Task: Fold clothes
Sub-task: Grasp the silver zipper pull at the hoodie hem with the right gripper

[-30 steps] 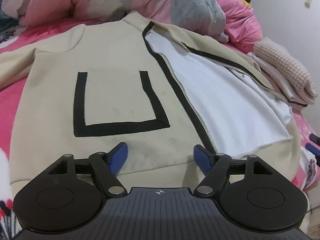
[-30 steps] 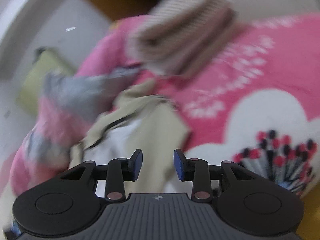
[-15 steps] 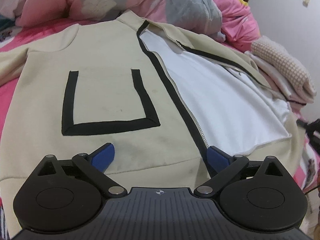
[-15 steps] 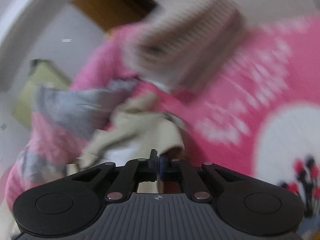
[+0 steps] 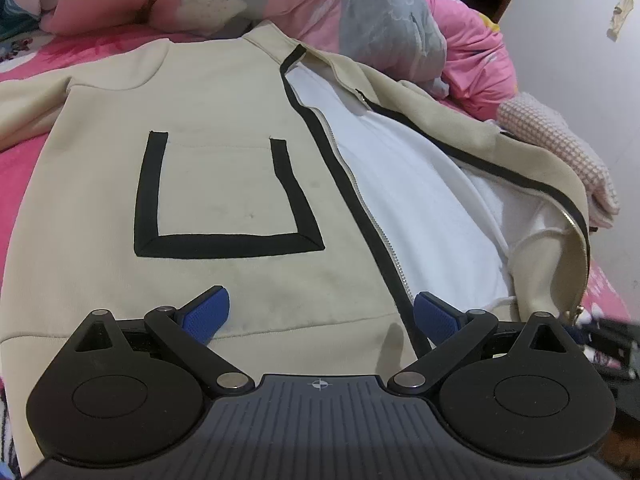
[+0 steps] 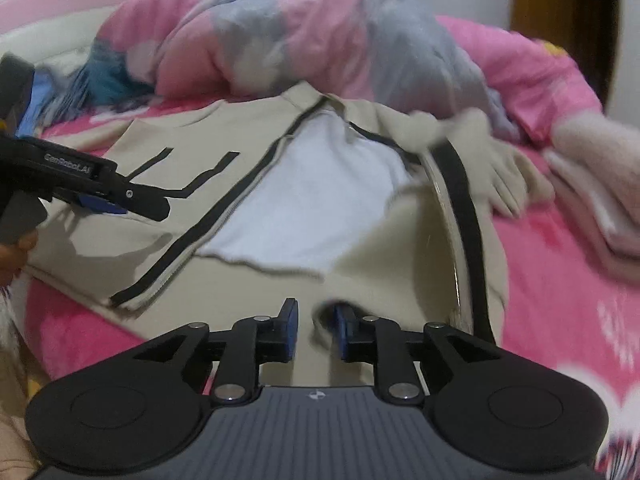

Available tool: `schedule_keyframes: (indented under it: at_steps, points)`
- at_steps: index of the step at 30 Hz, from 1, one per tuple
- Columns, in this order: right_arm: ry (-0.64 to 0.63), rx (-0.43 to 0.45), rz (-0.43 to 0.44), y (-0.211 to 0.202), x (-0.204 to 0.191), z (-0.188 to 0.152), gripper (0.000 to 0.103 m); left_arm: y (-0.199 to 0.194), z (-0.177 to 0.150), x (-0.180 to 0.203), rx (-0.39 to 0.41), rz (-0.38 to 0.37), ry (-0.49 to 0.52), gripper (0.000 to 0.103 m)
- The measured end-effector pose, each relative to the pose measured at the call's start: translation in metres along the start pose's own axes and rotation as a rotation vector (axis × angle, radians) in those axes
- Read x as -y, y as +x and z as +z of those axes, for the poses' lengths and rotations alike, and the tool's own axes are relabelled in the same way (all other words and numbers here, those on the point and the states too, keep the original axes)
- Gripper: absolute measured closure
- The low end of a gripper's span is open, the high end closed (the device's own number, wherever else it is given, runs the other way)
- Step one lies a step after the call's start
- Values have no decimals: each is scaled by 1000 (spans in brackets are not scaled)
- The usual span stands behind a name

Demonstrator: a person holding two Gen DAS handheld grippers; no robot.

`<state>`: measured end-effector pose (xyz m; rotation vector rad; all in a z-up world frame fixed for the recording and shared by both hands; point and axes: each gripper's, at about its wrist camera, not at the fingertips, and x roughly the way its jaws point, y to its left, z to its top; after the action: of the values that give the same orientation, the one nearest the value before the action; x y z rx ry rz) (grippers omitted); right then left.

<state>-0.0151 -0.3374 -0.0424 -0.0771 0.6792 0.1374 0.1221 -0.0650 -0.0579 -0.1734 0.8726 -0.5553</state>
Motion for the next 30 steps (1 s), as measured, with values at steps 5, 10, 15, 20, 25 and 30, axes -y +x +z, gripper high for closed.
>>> schedule_keyframes:
  at_steps: [5,10,15,20,25,30]
  points:
    - [284,120,34,-52,27,-19,70,1,0,-1,1,-5,-5,3]
    - [391,212,-85,-56,65,-10,70,1,-1,-1,1,2,3,3]
    - [510,199,-119,-26,99,-16,70,4,-1,6,-16,35,42,3]
    - [536,219,-7,-7,108,-22,76,9,-1,16,-37,80,100,0]
    - [523,290,50,-34,110,-2,96,10,-2,17,-42,90,106,0]
    - [509,361,107,-61,113,19,96,8,-2,12,-40,62,100,0]
